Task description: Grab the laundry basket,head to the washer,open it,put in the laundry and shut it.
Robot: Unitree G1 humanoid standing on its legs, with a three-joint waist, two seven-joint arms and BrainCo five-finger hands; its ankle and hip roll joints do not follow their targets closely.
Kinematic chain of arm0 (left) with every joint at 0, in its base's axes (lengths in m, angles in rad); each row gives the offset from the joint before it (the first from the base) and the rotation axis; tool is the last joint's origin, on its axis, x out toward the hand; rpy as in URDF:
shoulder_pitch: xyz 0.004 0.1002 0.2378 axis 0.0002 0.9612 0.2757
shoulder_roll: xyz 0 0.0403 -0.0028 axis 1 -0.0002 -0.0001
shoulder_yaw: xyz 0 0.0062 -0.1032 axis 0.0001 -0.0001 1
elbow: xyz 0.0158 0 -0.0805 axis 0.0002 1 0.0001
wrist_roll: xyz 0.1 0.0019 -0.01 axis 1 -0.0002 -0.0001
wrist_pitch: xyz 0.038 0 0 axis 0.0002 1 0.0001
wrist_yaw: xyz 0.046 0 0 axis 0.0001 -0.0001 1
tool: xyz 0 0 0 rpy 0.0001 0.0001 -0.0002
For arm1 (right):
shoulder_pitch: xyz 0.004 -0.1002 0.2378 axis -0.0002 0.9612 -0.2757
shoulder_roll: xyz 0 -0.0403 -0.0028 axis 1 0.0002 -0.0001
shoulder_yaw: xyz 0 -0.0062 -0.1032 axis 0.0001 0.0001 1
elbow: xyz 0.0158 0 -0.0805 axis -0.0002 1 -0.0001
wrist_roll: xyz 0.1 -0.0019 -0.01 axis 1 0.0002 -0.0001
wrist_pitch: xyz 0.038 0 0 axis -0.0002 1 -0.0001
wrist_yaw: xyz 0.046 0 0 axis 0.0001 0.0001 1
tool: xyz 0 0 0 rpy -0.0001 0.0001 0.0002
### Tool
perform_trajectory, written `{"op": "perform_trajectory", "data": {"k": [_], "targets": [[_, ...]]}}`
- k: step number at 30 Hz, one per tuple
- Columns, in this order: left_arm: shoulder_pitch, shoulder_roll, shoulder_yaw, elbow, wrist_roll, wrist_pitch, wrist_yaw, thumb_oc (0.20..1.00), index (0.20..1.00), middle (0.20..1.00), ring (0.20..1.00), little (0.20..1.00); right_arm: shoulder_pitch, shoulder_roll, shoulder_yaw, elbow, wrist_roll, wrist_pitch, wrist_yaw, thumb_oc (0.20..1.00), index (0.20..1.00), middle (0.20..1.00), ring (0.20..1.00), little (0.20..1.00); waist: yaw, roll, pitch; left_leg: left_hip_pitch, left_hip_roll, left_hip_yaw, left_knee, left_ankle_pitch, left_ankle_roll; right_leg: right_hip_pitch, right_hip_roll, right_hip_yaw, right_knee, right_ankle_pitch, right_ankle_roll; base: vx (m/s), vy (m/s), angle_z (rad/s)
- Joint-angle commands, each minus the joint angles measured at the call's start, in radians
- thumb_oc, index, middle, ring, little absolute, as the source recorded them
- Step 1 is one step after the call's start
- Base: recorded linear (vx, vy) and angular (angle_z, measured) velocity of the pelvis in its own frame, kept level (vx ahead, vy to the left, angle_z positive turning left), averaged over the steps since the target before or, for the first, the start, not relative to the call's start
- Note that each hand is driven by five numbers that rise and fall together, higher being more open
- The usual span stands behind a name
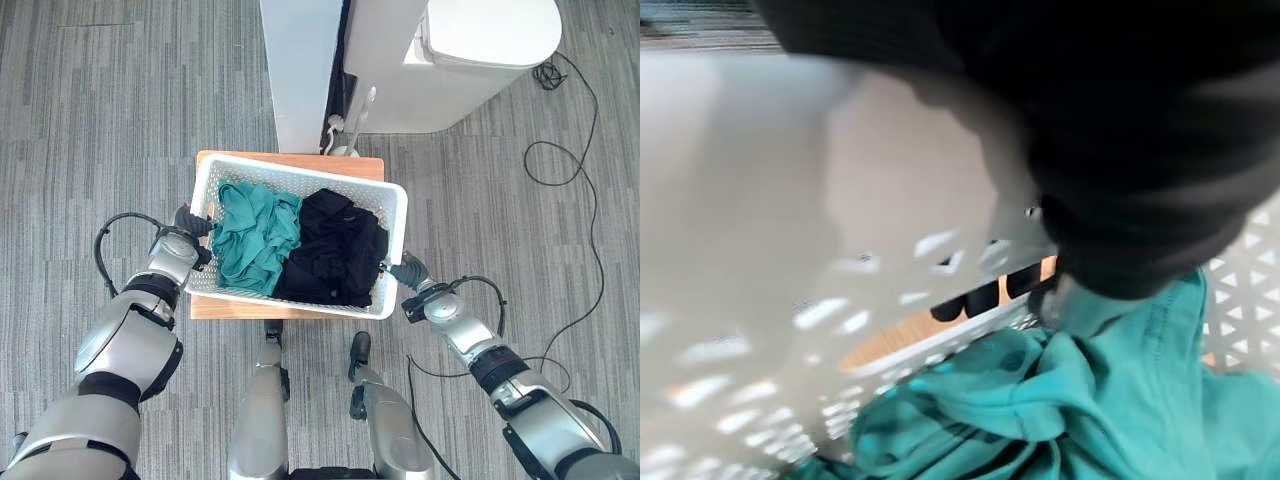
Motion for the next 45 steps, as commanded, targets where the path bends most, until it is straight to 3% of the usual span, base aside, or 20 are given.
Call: {"op": "perform_trajectory", "data": {"k": [1, 4, 6, 7, 14, 19, 25, 30, 36, 39, 42, 45], "targets": [[0.019, -0.066, -0.018, -0.053, 0.003, -0.034, -0.01, 0.2, 0.2, 0.2, 0.2, 0.2, 0.039, -0.003, -0.046, -0.058, 0.01, -0.025, 0.008, 0.2, 0.2, 0.2, 0.2, 0.2, 0.015, -0.017, -0.01, -0.032, 0.002, -0.022, 0.135, -0.154, 0.035, -0.115, -0.093, -0.04, 0.08, -0.003, 0.007, 0.0, 0.0, 0.0], [0.125, -0.005, 0.019, -0.309, -0.014, -0.045, -0.009, 0.2, 0.2, 0.2, 0.2, 0.2, 0.106, -0.029, -0.096, -0.137, 0.003, -0.026, 0.011, 0.2, 0.2, 0.2, 0.2, 0.2, 0.026, -0.011, -0.02, -0.021, -0.003, -0.022, 0.136, -0.165, 0.037, -0.105, -0.099, -0.042, 0.085, -0.009, 0.01, 0.01, 0.014, 0.04], [0.162, 0.016, 0.036, -0.379, -0.013, -0.045, -0.012, 0.2, 0.2, 0.2, 0.2, 0.2, 0.129, -0.035, -0.117, -0.157, 0.001, -0.025, 0.012, 0.2, 0.2, 0.2, 0.2, 0.2, 0.03, -0.009, -0.025, -0.016, -0.004, -0.022, 0.135, -0.169, 0.038, -0.1, -0.102, -0.042, 0.086, -0.011, 0.011, 0.0, 0.0, 0.0], [0.235, 0.054, 0.07, -0.514, 0.002, -0.045, -0.02, 0.2, 0.2, 0.2, 0.2, 0.2, 0.164, -0.047, -0.148, -0.192, -0.006, -0.022, 0.019, 0.2, 0.2, 0.2, 0.2, 0.2, 0.035, -0.006, -0.036, -0.007, -0.005, -0.021, 0.136, -0.176, 0.038, -0.093, -0.104, -0.041, 0.089, -0.015, 0.012, 0.04, 0.018, 0.04], [0.451, 0.122, 0.211, -0.8, 0.025, -0.048, -0.053, 0.2, 0.2, 0.2, 0.2, 0.2, 0.294, -0.067, -0.241, -0.297, 0.035, -0.007, 0.075, 0.2, 0.2, 0.2, 0.2, 0.2, 0.041, -0.003, -0.082, 0.032, -0.011, -0.021, 0.136, -0.198, 0.039, -0.061, -0.111, -0.037, 0.103, -0.033, 0.011, 0.01, 0.008, 0.03], [0.553, 0.152, 0.275, -0.92, 0.026, -0.051, -0.086, 0.2, 0.2, 0.2, 0.2, 0.2, 0.356, -0.101, -0.284, -0.349, 0.068, 0.005, 0.121, 0.2, 0.2, 0.2, 0.2, 0.2, 0.042, -0.007, -0.111, 0.068, -0.009, -0.017, 0.134, -0.21, 0.04, -0.031, -0.11, -0.033, 0.105, -0.041, 0.011, 0.01, -0.005, 0.0], [0.728, 0.209, 0.37, -1.106, 0.009, -0.06, -0.154, 0.2, 0.2, 0.2, 0.2, 0.2, 0.487, -0.204, -0.399, -0.473, 0.116, 0.014, 0.2, 0.2, 0.2, 0.2, 0.2, 0.2, 0.034, -0.012, -0.161, 0.172, -0.006, -0.01, 0.109, -0.218, 0.04, 0.049, -0.099, -0.032, 0.102, -0.064, 0.011, 0.06, -0.036, -0.04], [0.816, 0.226, 0.399, -1.174, -0.027, -0.059, -0.192, 0.2, 0.2, 0.2, 0.2, 0.2, 0.531, -0.265, -0.454, -0.527, 0.15, 0.017, 0.233, 0.2, 0.2, 0.2, 0.2, 0.2, 0.032, -0.008, -0.205, 0.222, -0.002, -0.006, 0.098, -0.224, 0.039, 0.094, -0.089, -0.035, 0.085, -0.07, 0.013, 0.05, -0.037, -0.04], [0.791, 0.215, 0.371, -1.177, -0.025, -0.059, -0.216, 0.2, 0.2, 0.2, 0.2, 0.2, 0.592, -0.322, -0.513, -0.603, 0.217, 0.009, 0.252, 0.2, 0.2, 0.2, 0.2, 0.2, 0.02, -0.006, -0.247, 0.249, 0.005, -0.008, 0.117, -0.244, 0.028, 0.132, -0.069, -0.004, 0.05, -0.07, 0.011, 0.02, -0.021, -0.01], [0.725, 0.201, 0.331, -1.15, -0.011, -0.07, -0.208, 0.2, 0.2, 0.2, 0.2, 0.2, 0.574, -0.34, -0.518, -0.61, 0.261, -0.011, 0.239, 0.2, 0.2, 0.2, 0.2, 0.2, 0.018, -0.007, -0.244, 0.235, -0.021, -0.065, 0.198, -0.282, 0.017, 0.125, -0.062, 0.039, 0.051, -0.059, 0.011, -0.05, 0.068, -0.17], [0.63, 0.169, 0.263, -1.095, -0.002, -0.08, -0.198, 0.2, 0.2, 0.2, 0.2, 0.2, 0.519, -0.335, -0.481, -0.599, 0.303, -0.018, 0.243, 0.2, 0.2, 0.2, 0.2, 0.2, 0.028, 0.008, -0.245, 0.265, -0.07, -0.26, 0.257, -0.357, 0.012, 0.088, -0.048, 0.142, 0.09, -0.056, 0.02, -0.07, 0.192, -0.91], [0.54, 0.144, 0.206, -1.045, -0.018, -0.079, -0.194, 0.2, 0.2, 0.2, 0.2, 0.2, 0.496, -0.343, -0.48, -0.592, 0.294, -0.004, 0.241, 0.2, 0.2, 0.2, 0.2, 0.2, 0.006, 0.021, -0.251, 0.294, -0.098, -0.273, 0.247, -0.378, 0.029, 0.055, -0.064, 0.201, 0.118, -0.041, 0.046, -0.08, 0.29, -0.97]]}}
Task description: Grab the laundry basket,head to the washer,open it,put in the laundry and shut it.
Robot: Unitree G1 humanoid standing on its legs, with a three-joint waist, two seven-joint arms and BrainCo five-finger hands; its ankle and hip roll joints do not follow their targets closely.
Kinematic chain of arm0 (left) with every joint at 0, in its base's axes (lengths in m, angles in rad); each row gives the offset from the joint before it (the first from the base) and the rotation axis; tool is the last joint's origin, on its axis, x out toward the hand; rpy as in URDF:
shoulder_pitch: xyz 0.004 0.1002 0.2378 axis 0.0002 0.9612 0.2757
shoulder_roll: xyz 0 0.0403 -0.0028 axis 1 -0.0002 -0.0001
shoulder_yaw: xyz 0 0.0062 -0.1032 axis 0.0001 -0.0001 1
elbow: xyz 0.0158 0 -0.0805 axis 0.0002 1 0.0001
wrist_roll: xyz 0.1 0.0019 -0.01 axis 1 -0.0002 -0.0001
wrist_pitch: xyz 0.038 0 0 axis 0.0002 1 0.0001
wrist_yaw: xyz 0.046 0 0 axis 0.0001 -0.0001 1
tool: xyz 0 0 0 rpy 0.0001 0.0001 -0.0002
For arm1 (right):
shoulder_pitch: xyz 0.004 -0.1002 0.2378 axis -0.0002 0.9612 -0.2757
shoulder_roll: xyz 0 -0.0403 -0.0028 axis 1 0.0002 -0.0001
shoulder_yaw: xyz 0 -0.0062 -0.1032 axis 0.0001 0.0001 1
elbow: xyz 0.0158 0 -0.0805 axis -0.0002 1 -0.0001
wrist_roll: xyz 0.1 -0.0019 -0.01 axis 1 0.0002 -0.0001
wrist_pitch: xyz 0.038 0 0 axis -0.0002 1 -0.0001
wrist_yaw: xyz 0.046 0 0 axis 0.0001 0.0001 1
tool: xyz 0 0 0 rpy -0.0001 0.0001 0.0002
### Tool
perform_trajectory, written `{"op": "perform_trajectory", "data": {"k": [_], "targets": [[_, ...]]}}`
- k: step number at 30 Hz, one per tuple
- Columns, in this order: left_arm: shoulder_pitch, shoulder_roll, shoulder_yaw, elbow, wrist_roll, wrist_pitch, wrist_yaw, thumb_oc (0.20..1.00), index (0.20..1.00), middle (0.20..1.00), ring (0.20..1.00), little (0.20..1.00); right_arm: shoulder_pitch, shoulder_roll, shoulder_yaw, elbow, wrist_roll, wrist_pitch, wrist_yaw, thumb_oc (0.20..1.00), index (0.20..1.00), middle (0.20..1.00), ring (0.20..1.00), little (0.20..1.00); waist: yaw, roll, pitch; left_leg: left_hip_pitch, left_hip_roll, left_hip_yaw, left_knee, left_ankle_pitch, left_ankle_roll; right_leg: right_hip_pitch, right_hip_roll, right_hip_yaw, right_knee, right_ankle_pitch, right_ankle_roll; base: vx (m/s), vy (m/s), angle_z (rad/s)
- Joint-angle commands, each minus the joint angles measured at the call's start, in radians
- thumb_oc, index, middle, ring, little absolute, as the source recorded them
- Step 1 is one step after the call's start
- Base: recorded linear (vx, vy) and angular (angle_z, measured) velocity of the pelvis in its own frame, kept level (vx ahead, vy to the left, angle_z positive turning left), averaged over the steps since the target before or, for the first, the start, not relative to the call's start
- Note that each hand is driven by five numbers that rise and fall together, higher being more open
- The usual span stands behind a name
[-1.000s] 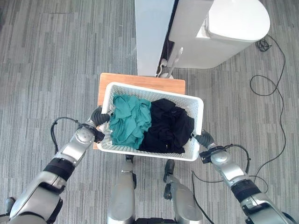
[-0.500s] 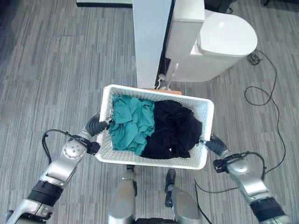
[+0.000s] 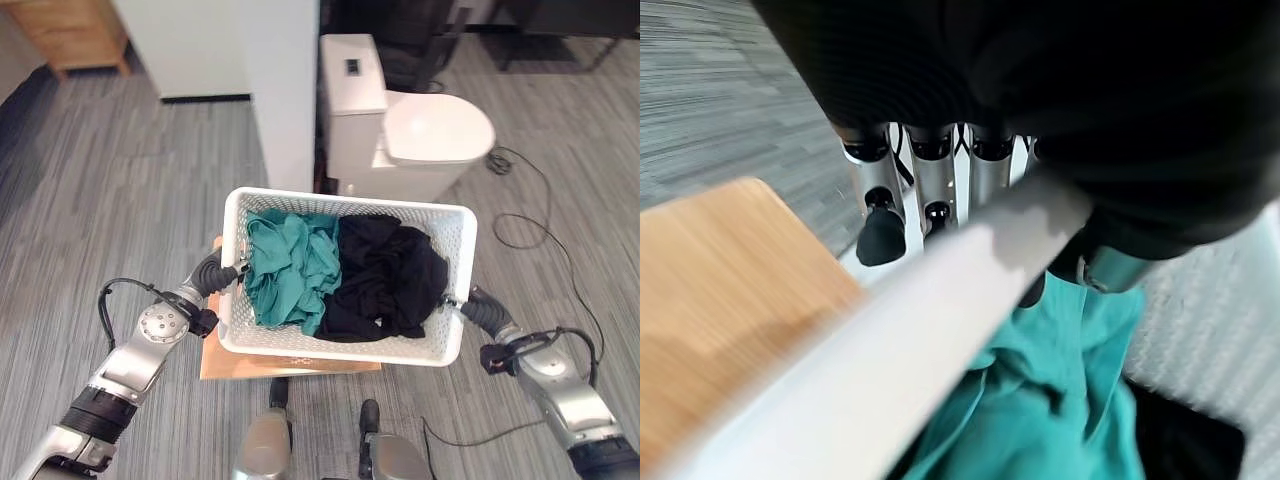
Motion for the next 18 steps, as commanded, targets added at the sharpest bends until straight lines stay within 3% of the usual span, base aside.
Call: {"op": "perform_trajectory", "data": {"k": [1, 2, 3, 4, 7, 12, 18], "targets": [[-0.188, -0.051, -0.048, 0.041, -0.015, -0.093, 0.011, 0.2, 0.2, 0.2, 0.2, 0.2, -0.063, -0.107, -0.052, -0.021, 0.033, -0.054, -0.005, 0.2, 0.2, 0.2, 0.2, 0.2, -0.05, 0.017, -0.11, 0.061, -0.012, -0.001, 0.048, -0.148, 0.038, -0.138, -0.052, -0.013, 0.092, 0.011, 0.029, -0.18, 0.591, -0.85], [-0.235, -0.058, -0.089, 0.089, -0.023, -0.095, 0.004, 0.2, 0.2, 0.2, 0.2, 0.2, -0.127, -0.135, -0.031, -0.003, -0.003, -0.037, -0.001, 0.2, 0.2, 0.2, 0.2, 0.2, -0.043, 0.019, -0.123, 0.089, -0.047, 0.087, 0.025, -0.167, 0.074, -0.186, -0.106, 0.033, 0.091, 0.065, 0.07, -0.15, 0.474, -0.71], [-0.235, -0.059, -0.09, 0.089, -0.023, -0.095, 0.004, 0.2, 0.2, 0.2, 0.2, 0.2, -0.127, -0.135, -0.031, -0.003, -0.003, -0.037, -0.001, 0.2, 0.2, 0.2, 0.2, 0.2, -0.042, 0.02, -0.123, 0.09, -0.047, 0.088, 0.025, -0.167, 0.074, -0.186, -0.105, 0.034, 0.092, 0.065, 0.07, -0.26, 0.514, -1.41], [-0.28, -0.056, -0.131, 0.12, -0.019, -0.084, -0.009, 0.2, 0.2, 0.2, 0.2, 0.2, -0.141, -0.15, -0.041, -0.001, -0.013, -0.026, -0.005, 0.2, 0.2, 0.2, 0.2, 0.2, -0.038, 0.02, -0.123, 0.102, -0.056, 0.166, 0.0, -0.17, 0.1, -0.217, -0.144, -0.016, 0.11, 0.08, 0.071, -0.22, 0.235, -2.04], [-0.322, -0.046, -0.162, 0.118, -0.02, -0.058, -0.025, 0.2, 0.2, 0.2, 0.2, 0.2, -0.136, -0.168, -0.07, -0.018, -0.036, -0.023, 0.002, 0.2, 0.2, 0.2, 0.2, 0.2, -0.034, 0.038, -0.123, 0.089, -0.053, 0.246, -0.018, -0.14, 0.134, -0.198, -0.207, -0.233, 0.223, 0.041, 0.034, -0.24, 0.205, -2.27], [-0.389, -0.039, -0.194, 0.119, -0.014, -0.047, -0.031, 0.2, 0.2, 0.2, 0.2, 0.2, -0.101, -0.14, -0.087, -0.023, -0.046, -0.027, 0.011, 0.2, 0.2, 0.2, 0.2, 0.2, -0.02, 0.035, -0.16, 0.091, -0.039, 0.348, -0.074, -0.09, 0.164, -0.125, -0.18, -0.362, 0.39, -0.055, 0.009, -0.12, 0.086, -0.73], [-0.4, -0.029, -0.194, 0.125, -0.015, -0.052, -0.031, 0.2, 0.2, 0.2, 0.2, 0.2, -0.107, -0.094, -0.038, 0.009, -0.033, -0.03, 0.022, 0.2, 0.2, 0.2, 0.2, 0.2, 0.046, 0.004, -0.21, 0.093, -0.037, 0.427, -0.113, -0.087, 0.157, -0.007, -0.132, -0.384, 0.333, -0.117, 0.022, -0.02, -0.084, -0.96]]}}
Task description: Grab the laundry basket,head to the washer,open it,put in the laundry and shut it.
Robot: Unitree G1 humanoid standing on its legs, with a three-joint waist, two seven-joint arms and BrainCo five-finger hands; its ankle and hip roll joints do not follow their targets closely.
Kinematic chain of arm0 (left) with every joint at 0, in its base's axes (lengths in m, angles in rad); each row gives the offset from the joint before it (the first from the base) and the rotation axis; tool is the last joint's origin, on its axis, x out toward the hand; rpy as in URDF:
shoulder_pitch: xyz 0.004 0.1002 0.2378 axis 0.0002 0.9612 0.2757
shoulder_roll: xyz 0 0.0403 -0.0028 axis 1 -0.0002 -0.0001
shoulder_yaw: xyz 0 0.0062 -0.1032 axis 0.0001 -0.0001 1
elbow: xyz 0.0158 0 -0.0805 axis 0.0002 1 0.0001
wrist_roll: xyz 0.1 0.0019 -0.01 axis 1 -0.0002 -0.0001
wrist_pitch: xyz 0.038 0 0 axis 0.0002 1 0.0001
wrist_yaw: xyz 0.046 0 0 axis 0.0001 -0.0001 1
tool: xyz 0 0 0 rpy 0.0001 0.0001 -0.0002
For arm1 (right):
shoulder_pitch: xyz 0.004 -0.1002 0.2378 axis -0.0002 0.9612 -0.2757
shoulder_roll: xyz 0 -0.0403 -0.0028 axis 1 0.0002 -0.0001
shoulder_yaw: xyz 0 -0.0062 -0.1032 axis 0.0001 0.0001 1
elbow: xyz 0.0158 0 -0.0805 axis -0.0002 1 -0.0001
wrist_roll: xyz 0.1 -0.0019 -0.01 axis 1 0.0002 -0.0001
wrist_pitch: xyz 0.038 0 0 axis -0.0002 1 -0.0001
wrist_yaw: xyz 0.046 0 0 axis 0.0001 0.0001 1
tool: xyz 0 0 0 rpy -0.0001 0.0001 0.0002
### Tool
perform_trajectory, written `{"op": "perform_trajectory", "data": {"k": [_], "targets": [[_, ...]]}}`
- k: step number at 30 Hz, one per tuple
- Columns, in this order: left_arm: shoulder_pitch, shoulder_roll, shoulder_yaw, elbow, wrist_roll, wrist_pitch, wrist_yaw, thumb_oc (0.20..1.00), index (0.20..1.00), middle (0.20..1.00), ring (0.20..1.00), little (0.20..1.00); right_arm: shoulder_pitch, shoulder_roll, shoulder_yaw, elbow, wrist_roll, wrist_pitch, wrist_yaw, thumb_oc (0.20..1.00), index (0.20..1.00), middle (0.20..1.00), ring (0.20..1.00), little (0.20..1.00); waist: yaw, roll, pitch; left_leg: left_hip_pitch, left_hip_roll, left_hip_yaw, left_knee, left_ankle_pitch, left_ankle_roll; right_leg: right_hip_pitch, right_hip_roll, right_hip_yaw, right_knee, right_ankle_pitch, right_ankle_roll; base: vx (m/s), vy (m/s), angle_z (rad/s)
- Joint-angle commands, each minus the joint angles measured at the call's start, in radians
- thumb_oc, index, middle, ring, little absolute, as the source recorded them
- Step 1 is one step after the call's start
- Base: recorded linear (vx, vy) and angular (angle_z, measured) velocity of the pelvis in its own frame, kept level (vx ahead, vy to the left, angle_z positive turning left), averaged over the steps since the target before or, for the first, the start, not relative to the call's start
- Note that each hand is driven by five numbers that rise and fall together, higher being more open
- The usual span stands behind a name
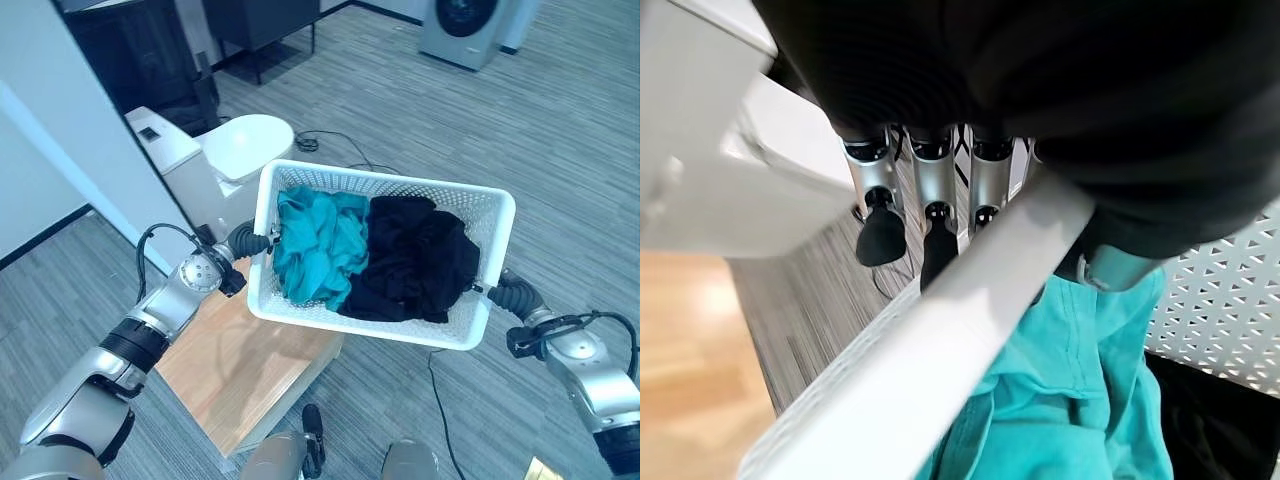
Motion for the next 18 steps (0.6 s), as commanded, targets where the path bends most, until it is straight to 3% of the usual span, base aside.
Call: {"op": "perform_trajectory", "data": {"k": [1, 5, 10, 14, 18], "targets": [[-0.042, -0.012, 0.052, -0.048, -0.002, -0.088, 0.017, 0.2, 0.2, 0.2, 0.2, 0.2, -0.114, 0.006, 0.018, 0.002, 0.012, -0.083, 0.02, 0.2, 0.2, 0.2, 0.2, 0.2, 0.096, -0.025, -0.126, 0.108, 0.024, -0.025, -0.048, -0.115, -0.04, 0.005, 0.069, -0.015, -0.22, 0.093, -0.008, -0.13, -0.166, -1.25], [-0.01, -0.017, 0.078, -0.057, -0.01, -0.1, 0.014, 0.2, 0.2, 0.2, 0.2, 0.2, -0.108, 0.011, 0.034, -0.001, 0.02, -0.082, 0.03, 0.2, 0.2, 0.2, 0.2, 0.2, 0.118, -0.037, -0.147, 0.084, 0.039, 0.007, -0.093, -0.073, -0.067, 0.035, 0.094, 0.002, -0.372, 0.105, -0.003, -0.07, -0.176, -0.9], [-0.009, -0.045, 0.07, -0.037, -0.012, -0.111, 0.019, 0.2, 0.2, 0.2, 0.2, 0.2, -0.062, -0.005, 0.01, -0.01, 0.048, -0.089, 0.024, 0.2, 0.2, 0.2, 0.2, 0.2, 0.1, -0.031, -0.128, 0.074, 0.074, -0.014, -0.09, -0.045, -0.102, 0.071, 0.128, 0.001, -0.431, 0.114, -0.016, -0.05, -0.197, 0.0], [-0.085, -0.094, 0.013, 0.014, -0.01, -0.115, 0.018, 0.2, 0.2, 0.2, 0.2, 0.2, -0.02, -0.058, -0.037, -0.015, 0.102, -0.11, 0.0, 0.2, 0.2, 0.2, 0.2, 0.2, 0.068, -0.018, -0.098, 0.04, 0.132, -0.039, -0.068, 0.026, -0.149, 0.091, 0.186, -0.041, -0.457, 0.101, -0.059, -0.13, -0.308, 0.56], [-0.15, -0.113, -0.035, 0.056, -0.022, -0.114, 0.016, 0.2, 0.2, 0.2, 0.2, 0.2, -0.036, -0.121, -0.052, -0.015, 0.149, -0.125, -0.015, 0.2, 0.2, 0.2, 0.2, 0.2, 0.033, -0.013, -0.091, 0.051, 0.203, -0.05, -0.071, 0.074, -0.188, 0.103, 0.248, -0.03, -0.474, 0.085, -0.094, -0.05, -0.279, 0.32]]}}
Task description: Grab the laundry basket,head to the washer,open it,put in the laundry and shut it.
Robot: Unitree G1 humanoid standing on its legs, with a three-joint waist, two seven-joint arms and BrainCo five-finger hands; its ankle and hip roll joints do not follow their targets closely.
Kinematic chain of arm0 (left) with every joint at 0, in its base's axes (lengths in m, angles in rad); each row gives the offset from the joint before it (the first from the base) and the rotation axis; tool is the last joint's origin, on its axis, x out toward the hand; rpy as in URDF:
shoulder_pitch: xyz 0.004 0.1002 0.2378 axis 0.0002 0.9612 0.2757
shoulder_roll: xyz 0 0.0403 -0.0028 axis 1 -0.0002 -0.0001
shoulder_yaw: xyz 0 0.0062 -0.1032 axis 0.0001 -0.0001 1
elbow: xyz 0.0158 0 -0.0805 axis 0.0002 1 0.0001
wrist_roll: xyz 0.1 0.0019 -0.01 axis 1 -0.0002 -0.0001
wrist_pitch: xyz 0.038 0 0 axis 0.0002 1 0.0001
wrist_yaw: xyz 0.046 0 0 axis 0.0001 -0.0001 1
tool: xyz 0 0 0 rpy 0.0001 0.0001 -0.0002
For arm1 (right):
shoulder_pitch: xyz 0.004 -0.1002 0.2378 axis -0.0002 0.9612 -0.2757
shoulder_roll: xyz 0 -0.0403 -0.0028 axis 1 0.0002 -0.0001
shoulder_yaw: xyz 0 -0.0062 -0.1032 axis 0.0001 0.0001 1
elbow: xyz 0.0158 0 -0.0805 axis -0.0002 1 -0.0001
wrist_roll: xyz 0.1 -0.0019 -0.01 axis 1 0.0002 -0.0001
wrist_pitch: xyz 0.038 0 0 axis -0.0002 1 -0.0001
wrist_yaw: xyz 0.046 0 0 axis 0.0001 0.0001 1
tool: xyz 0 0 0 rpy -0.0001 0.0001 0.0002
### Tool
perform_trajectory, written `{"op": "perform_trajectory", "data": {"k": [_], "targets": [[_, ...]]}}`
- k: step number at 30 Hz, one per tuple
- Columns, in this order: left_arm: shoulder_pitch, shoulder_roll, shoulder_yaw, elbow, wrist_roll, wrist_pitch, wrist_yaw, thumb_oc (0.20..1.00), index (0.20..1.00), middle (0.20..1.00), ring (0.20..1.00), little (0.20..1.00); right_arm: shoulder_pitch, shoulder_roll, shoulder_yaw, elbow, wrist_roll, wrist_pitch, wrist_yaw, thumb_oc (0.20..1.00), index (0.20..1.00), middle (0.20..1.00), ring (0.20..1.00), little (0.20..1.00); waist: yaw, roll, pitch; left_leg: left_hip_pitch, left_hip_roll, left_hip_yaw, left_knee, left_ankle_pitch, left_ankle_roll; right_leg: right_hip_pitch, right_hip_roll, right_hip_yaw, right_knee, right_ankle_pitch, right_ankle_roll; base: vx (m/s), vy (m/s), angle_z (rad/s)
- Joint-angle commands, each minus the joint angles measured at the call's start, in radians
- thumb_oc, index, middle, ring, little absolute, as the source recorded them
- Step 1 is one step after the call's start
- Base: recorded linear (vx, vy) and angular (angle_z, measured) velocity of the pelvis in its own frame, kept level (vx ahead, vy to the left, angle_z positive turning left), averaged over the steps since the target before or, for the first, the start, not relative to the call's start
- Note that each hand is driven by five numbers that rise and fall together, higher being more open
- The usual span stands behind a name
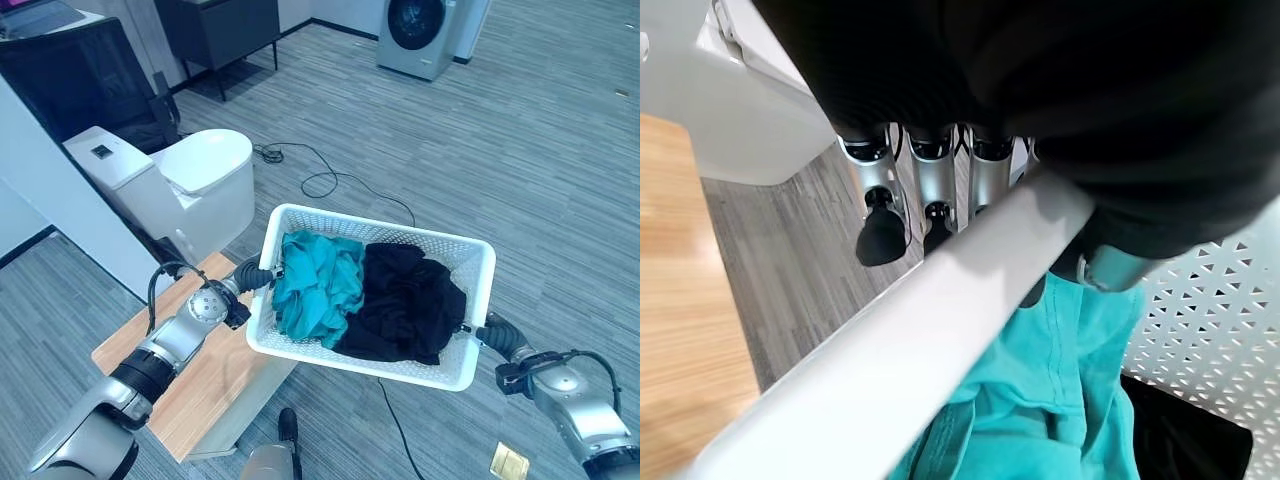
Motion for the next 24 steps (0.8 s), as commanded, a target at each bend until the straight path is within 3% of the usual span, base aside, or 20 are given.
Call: {"op": "perform_trajectory", "data": {"k": [1, 2, 4, 6, 7, 8, 10, 11, 13, 17, 21, 22, 24], "targets": [[-0.242, -0.054, 0.008, 0.042, -0.024, -0.112, 0.007, 0.2, 0.2, 0.2, 0.2, 0.2, -0.132, -0.108, -0.087, -0.076, 0.068, -0.125, -0.017, 0.2, 0.2, 0.2, 0.2, 0.2, -0.023, -0.01, 0.011, 0.071, 0.077, 0.044, 0.037, -0.123, -0.087, -0.086, -0.03, 0.1, 0.072, -0.038, -0.015, -0.02, -0.235, 0.02], [-0.26, -0.048, 0.002, 0.045, -0.038, -0.111, 0.006, 0.2, 0.2, 0.2, 0.2, 0.2, -0.154, -0.141, -0.08, -0.075, 0.098, -0.131, -0.021, 0.2, 0.2, 0.2, 0.2, 0.2, -0.032, -0.013, 0.02, 0.065, 0.121, 0.042, 0.072, -0.11, -0.099, -0.078, 0.003, 0.127, 0.06, -0.044, -0.033, -0.03, -0.26, -0.07], [-0.279, -0.054, -0.002, 0.048, -0.065, -0.108, 0.012, 0.2, 0.2, 0.2, 0.2, 0.2, -0.146, -0.176, -0.103, -0.082, 0.118, -0.133, -0.027, 0.2, 0.2, 0.2, 0.2, 0.2, -0.043, -0.02, 0.046, 0.031, 0.162, 0.044, 0.188, -0.088, -0.119, -0.062, 0.018, 0.142, 0.056, -0.053, -0.052, -0.02, -0.306, -0.14], [-0.288, -0.056, -0.001, 0.051, -0.075, -0.107, 0.013, 0.2, 0.2, 0.2, 0.2, 0.2, -0.142, -0.187, -0.111, -0.086, 0.121, -0.131, -0.027, 0.2, 0.2, 0.2, 0.2, 0.2, -0.046, -0.023, 0.056, 0.009, 0.175, 0.056, 0.238, -0.084, -0.114, -0.063, 0.022, 0.14, 0.057, -0.053, -0.06, -0.05, -0.158, 0.0], [-0.299, -0.047, 0.012, 0.051, -0.091, -0.109, 0.024, 0.2, 0.2, 0.2, 0.2, 0.2, -0.114, -0.208, -0.137, -0.106, 0.126, -0.127, -0.026, 0.2, 0.2, 0.2, 0.2, 0.2, -0.059, -0.033, 0.067, -0.024, 0.171, 0.087, 0.318, -0.112, -0.101, -0.072, 0.025, 0.136, 0.057, -0.053, -0.071, -0.04, -0.13, 0.04], [-0.299, -0.039, 0.024, 0.042, -0.098, -0.109, 0.028, 0.2, 0.2, 0.2, 0.2, 0.2, -0.098, -0.213, -0.153, -0.127, 0.129, -0.126, -0.022, 0.2, 0.2, 0.2, 0.2, 0.2, -0.059, -0.032, 0.063, -0.036, 0.152, 0.083, 0.332, -0.139, -0.092, -0.078, 0.03, 0.138, 0.055, -0.053, -0.072, -0.02, -0.141, -0.03], [-0.274, -0.012, 0.05, 0.027, -0.105, -0.118, 0.035, 0.2, 0.2, 0.2, 0.2, 0.2, -0.067, -0.213, -0.176, -0.151, 0.127, -0.128, -0.013, 0.2, 0.2, 0.2, 0.2, 0.2, -0.028, -0.033, 0.065, -0.086, 0.044, 0.004, 0.321, -0.212, -0.065, -0.079, 0.036, 0.154, 0.055, -0.052, -0.063, 0.03, -0.018, -0.11], [-0.265, 0.007, 0.063, 0.02, -0.106, -0.121, 0.04, 0.2, 0.2, 0.2, 0.2, 0.2, -0.057, -0.208, -0.182, -0.158, 0.128, -0.126, -0.009, 0.2, 0.2, 0.2, 0.2, 0.2, -0.01, -0.031, 0.066, -0.115, -0.013, -0.038, 0.28, -0.191, -0.052, -0.088, 0.041, 0.15, 0.057, -0.043, -0.058, 0.06, -0.009, -0.36], [-0.238, 0.043, 0.087, 0.003, -0.106, -0.123, 0.044, 0.2, 0.2, 0.2, 0.2, 0.2, -0.06, -0.195, -0.178, -0.163, 0.131, -0.129, -0.001, 0.2, 0.2, 0.2, 0.2, 0.2, 0.025, -0.028, 0.068, -0.132, -0.076, -0.113, 0.168, -0.148, -0.056, -0.078, 0.063, 0.172, 0.062, -0.054, -0.05, 0.16, -0.035, -0.76], [-0.177, 0.082, 0.123, -0.021, -0.118, -0.124, 0.044, 0.2, 0.2, 0.2, 0.2, 0.2, -0.139, -0.149, -0.117, -0.131, 0.14, -0.144, -0.012, 0.2, 0.2, 0.2, 0.2, 0.2, 0.059, -0.028, 0.061, -0.162, -0.086, -0.151, -0.016, -0.083, -0.061, -0.059, 0.084, 0.207, 0.086, -0.085, -0.046, 0.25, -0.029, -0.61], [-0.15, 0.09, 0.159, -0.012, -0.119, -0.127, 0.06, 0.2, 0.2, 0.2, 0.2, 0.2, -0.186, -0.113, -0.085, -0.102, 0.136, -0.15, -0.026, 0.2, 0.2, 0.2, 0.2, 0.2, 0.059, -0.034, 0.057, -0.149, -0.072, -0.106, -0.037, -0.086, -0.053, -0.033, 0.091, 0.223, 0.088, -0.105, -0.042, 0.3, 0.029, -0.36], [-0.143, 0.102, 0.167, -0.018, -0.109, -0.13, 0.064, 0.2, 0.2, 0.2, 0.2, 0.2, -0.181, -0.09, -0.083, -0.11, 0.129, -0.147, -0.028, 0.2, 0.2, 0.2, 0.2, 0.2, 0.059, -0.043, 0.041, -0.138, -0.074, -0.097, -0.025, -0.052, -0.043, -0.012, 0.092, 0.233, 0.089, -0.114, -0.044, 0.4, 0.056, -0.12], [-0.133, 0.139, 0.174, -0.011, -0.097, -0.136, 0.072, 0.2, 0.2, 0.2, 0.2, 0.2, -0.19, -0.049, -0.055, -0.11, 0.123, -0.152, -0.023, 0.2, 0.2, 0.2, 0.2, 0.2, 0.071, -0.089, 0.017, -0.135, -0.089, -0.069, 0.043, -0.069, -0.025, -0.001, 0.074, 0.244, 0.143, -0.124, -0.038, 0.57, 0.085, -0.28]]}}
